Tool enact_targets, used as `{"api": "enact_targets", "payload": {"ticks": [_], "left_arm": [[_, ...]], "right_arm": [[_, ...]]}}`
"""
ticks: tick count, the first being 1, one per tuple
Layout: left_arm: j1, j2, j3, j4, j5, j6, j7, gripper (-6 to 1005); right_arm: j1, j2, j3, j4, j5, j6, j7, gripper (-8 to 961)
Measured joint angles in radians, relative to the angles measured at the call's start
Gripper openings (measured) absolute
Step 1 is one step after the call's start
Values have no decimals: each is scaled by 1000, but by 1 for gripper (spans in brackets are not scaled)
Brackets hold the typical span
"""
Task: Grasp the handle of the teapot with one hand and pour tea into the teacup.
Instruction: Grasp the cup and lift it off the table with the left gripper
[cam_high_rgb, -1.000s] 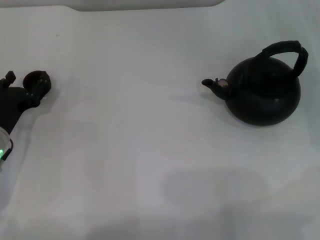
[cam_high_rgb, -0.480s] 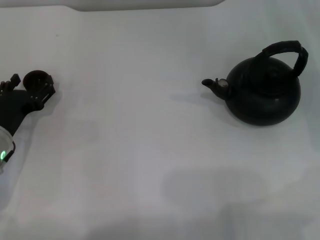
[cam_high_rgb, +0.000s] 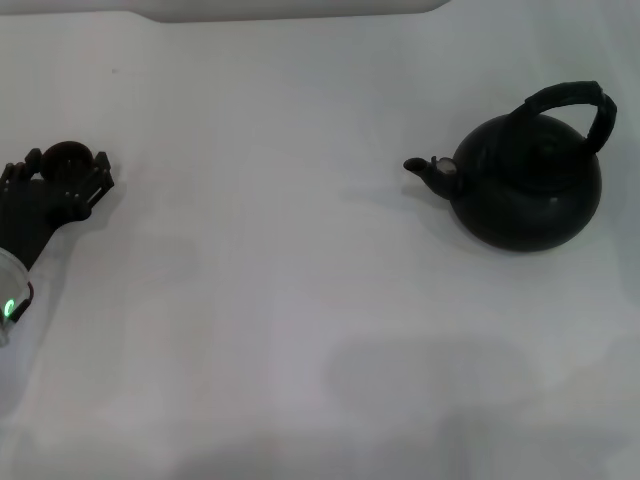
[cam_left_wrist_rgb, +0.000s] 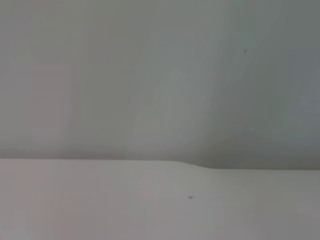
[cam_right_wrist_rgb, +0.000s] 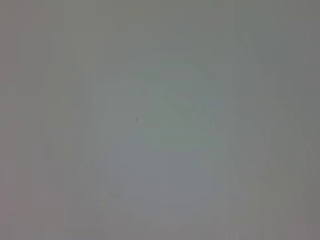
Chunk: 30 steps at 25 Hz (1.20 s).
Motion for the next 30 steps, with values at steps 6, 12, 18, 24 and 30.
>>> {"api": "enact_targets", "payload": {"ticks": [6,12,18,24,30], "left_arm": [[-1,0,0,0,0,-1,-1,890],[0,0,0,11,0,1,-1,891],[1,0,0,12,0,1,-1,891],[1,0,0,26,0,1,-1,890],[1,0,0,26,0,2,-1,886]], "right_arm": [[0,-1,0,0,0,0,0,810],[0,-1,0,0,0,8,0,810],[0,0,0,0,0,23,1,806],[-2,0,0,0,0,30,15,806],[-2,0,0,0,0,40,15,805]]}}
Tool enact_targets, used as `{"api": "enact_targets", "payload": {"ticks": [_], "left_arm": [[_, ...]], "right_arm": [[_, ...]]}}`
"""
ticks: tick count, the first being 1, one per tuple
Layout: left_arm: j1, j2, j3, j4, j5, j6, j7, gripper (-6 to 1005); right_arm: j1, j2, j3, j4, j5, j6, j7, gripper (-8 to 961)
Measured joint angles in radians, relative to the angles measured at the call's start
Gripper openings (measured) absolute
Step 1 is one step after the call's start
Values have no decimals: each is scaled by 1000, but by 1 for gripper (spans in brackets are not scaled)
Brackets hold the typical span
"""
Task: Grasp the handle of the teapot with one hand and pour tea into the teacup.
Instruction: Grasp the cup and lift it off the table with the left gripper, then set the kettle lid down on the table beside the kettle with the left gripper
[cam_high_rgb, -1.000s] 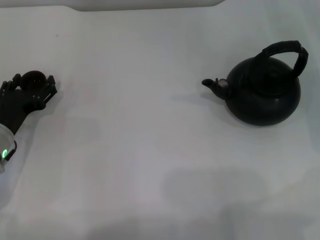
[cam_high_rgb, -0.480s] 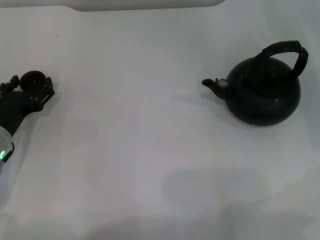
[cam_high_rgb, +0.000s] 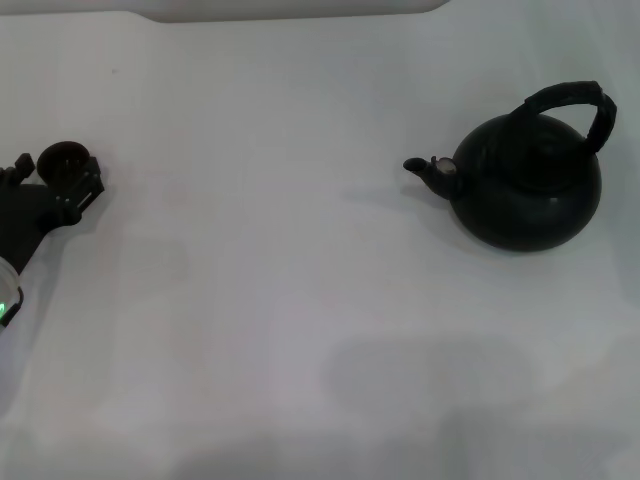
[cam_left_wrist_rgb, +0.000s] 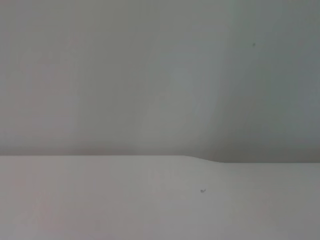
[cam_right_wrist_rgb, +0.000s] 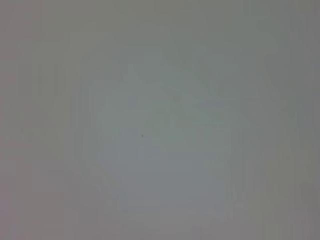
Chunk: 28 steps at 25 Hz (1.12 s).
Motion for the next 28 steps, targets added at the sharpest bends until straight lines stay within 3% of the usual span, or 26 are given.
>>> {"api": "enact_targets", "payload": {"ticks": [13,18,28], "left_arm": [[1,2,0,2,7,0,0,731],[0,2,0,-1,23,-16,-1,719],[-47,-1,0,-50,250,-76,-1,705]], "right_arm": [[0,0,0,0,0,4,0,803],[0,0,0,0,0,5,0,794],[0,0,0,0,0,7,0,749]]}}
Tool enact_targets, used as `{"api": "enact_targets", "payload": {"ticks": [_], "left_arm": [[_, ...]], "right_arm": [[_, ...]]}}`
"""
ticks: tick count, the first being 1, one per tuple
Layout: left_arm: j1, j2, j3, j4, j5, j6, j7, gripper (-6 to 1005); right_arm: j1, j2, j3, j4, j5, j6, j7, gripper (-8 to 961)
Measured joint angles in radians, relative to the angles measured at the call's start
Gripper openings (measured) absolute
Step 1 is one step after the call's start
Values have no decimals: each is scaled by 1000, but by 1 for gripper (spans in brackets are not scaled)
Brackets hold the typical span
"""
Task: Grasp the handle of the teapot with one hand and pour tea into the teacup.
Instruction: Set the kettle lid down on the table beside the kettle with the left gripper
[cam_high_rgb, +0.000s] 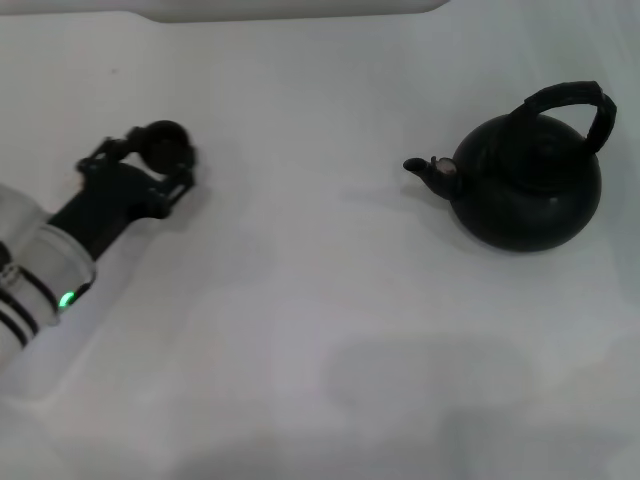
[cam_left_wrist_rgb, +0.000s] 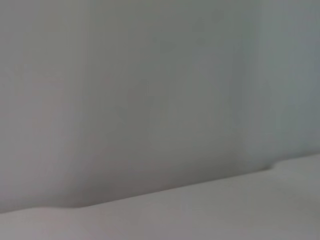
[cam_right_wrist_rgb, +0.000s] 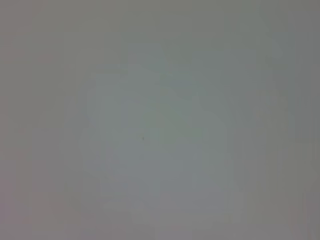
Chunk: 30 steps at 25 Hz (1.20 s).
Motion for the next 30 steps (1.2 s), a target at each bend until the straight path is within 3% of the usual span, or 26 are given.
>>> {"api": "enact_targets", "payload": {"ticks": [7,17,30], "left_arm": [[-22,-4,0,-40,200,3,0,707],[-8,-7,0,-77,345,10,-3,709],[9,-10,2,-92,394,38,-4,712]], "right_arm": [[0,0,0,0,0,2,0,749],[0,0,-19,0,0,7,0,750],[2,0,-28,-3,0,34,-1,749]]}}
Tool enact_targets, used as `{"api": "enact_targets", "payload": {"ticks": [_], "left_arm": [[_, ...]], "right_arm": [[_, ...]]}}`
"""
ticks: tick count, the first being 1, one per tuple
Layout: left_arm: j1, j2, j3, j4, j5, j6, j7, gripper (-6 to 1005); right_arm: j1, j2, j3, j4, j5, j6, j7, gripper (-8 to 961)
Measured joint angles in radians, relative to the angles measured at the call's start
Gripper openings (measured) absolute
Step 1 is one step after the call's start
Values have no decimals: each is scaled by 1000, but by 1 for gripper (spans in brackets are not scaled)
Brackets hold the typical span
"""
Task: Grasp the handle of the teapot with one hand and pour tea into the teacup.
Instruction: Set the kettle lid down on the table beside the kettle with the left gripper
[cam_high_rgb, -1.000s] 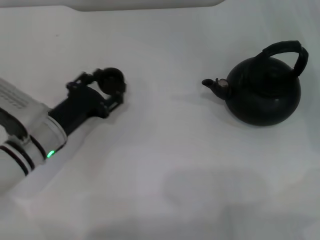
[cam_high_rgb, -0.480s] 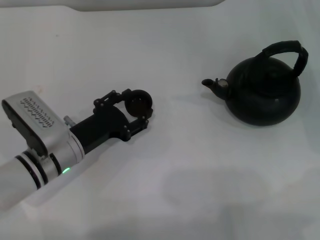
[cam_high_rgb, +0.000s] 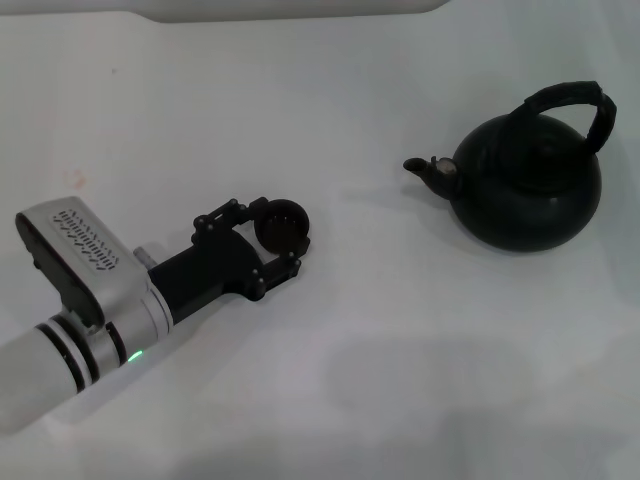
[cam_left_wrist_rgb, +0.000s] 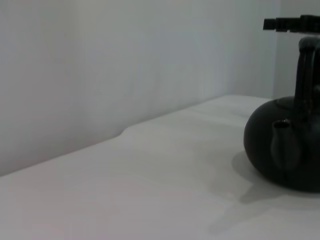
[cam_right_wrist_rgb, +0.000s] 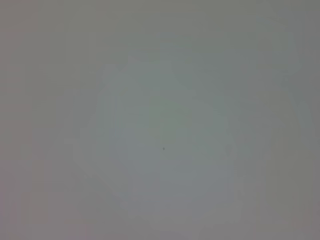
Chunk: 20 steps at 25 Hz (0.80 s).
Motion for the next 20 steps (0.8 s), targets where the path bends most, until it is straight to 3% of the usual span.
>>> {"api": "enact_targets", "payload": {"ticks": [20], "left_arm": [[10,2,0,-7,0,16,-1,717]], "right_arm": [[-3,3,-12,0,0,20,3,750]]}}
